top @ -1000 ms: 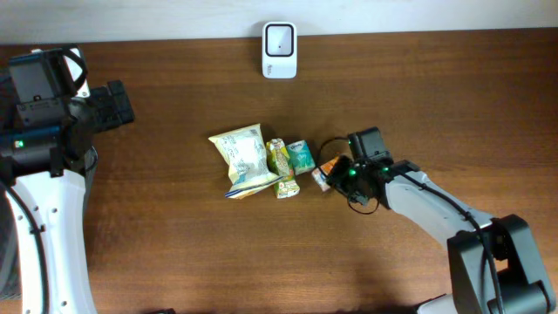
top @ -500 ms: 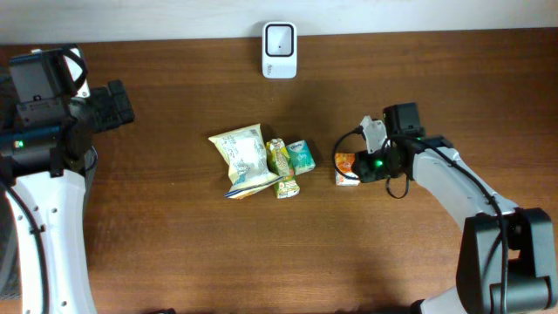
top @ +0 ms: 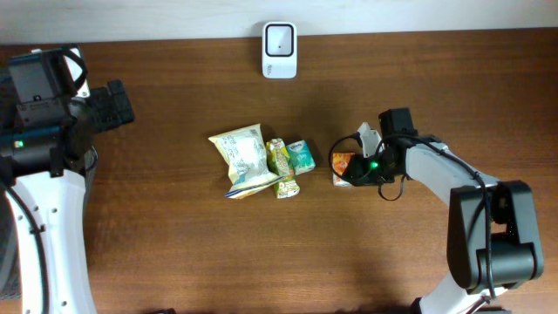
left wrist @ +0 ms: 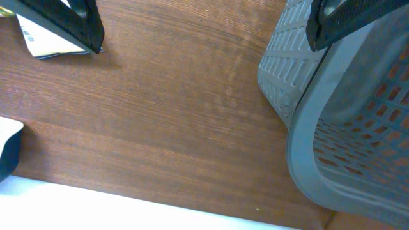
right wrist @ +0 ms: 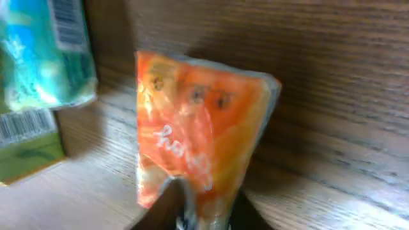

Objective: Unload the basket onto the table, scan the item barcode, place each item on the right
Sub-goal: 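Lift the orange tissue pack and hold it over the scanner window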

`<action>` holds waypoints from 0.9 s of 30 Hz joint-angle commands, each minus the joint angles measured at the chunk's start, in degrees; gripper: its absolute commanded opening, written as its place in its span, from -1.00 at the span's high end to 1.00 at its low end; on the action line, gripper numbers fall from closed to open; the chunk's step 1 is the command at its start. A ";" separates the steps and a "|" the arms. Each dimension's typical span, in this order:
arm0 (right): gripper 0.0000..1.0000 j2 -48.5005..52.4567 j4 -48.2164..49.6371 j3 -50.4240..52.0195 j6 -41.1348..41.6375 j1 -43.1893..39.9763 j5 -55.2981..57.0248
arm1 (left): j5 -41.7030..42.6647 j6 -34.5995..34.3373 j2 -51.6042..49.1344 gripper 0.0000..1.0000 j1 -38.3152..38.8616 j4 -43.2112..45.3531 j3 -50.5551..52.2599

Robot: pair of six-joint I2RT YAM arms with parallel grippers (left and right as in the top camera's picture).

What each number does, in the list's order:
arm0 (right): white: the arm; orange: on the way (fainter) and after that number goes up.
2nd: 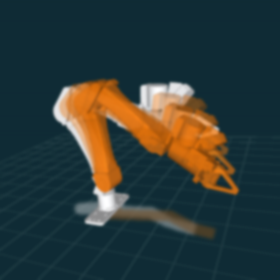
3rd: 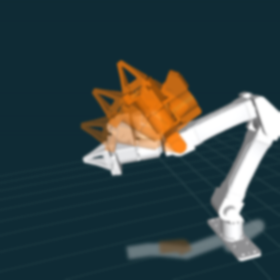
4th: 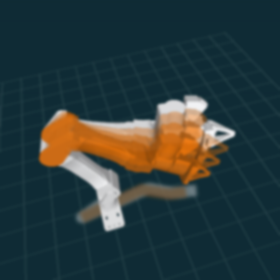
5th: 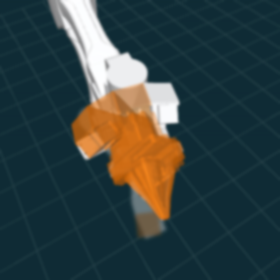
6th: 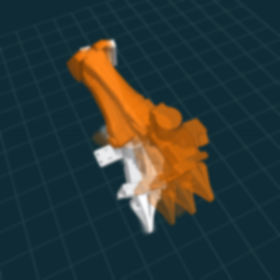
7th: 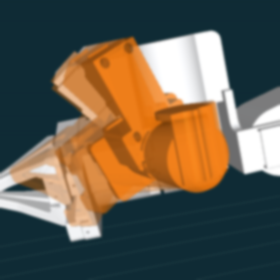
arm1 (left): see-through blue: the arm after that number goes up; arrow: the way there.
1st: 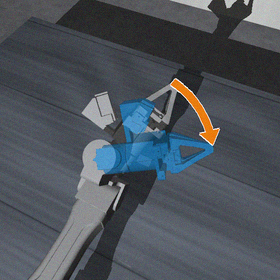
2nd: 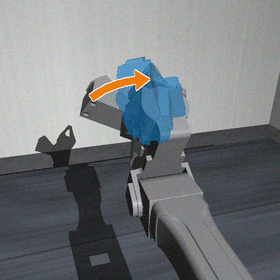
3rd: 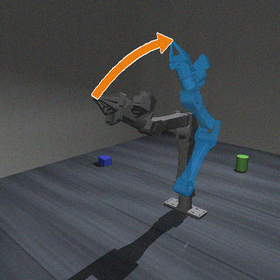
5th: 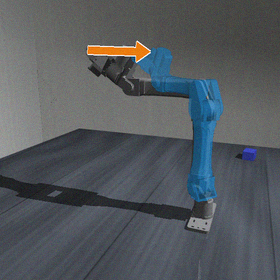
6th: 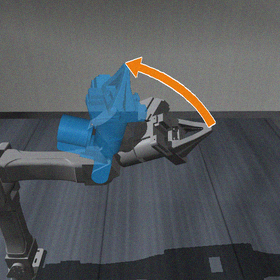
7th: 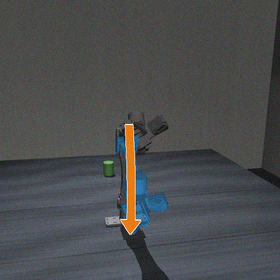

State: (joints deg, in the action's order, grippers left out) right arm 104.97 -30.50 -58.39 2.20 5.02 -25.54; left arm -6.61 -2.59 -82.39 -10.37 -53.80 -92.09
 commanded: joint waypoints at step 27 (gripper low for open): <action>0.92 -4.13 -44.35 -34.95 -9.01 -10.29 -53.81 | 0.39 0.33 0.24 -0.99 -0.31 0.09 -0.66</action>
State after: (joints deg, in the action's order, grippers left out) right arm 102.06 -74.81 -91.83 -6.39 -5.28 -78.06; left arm -6.59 -2.59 -82.41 -10.37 -53.82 -92.09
